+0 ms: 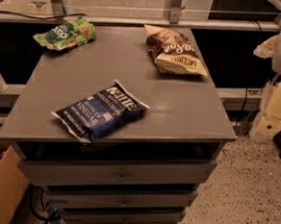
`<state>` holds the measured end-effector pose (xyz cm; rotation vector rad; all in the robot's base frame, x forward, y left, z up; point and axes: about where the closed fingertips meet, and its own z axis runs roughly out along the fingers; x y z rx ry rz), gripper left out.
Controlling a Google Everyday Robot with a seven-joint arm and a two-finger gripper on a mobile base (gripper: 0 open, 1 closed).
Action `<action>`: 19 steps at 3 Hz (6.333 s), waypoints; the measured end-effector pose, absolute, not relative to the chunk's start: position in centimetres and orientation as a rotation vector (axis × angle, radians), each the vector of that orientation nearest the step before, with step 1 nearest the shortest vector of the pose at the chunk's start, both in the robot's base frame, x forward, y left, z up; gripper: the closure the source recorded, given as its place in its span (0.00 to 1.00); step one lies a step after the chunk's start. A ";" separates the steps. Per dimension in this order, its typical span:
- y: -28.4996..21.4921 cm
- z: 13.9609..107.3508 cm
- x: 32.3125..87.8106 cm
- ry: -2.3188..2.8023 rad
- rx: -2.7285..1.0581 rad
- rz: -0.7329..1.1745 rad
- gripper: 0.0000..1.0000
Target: Move green rice chip bag near blue chip bag
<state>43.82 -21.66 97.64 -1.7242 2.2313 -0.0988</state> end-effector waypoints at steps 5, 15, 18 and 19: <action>-8.0 97.4 58.1 1.937 -1.485 0.182 0.00; 21.5 89.5 81.1 1.663 -1.366 0.486 0.00; 26.4 87.1 83.9 1.599 -1.361 0.563 0.00; 27.8 86.7 84.9 1.594 -1.339 0.580 0.00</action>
Offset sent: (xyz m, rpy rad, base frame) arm 0.0656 0.0415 -0.0151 0.1609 -0.0850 0.0011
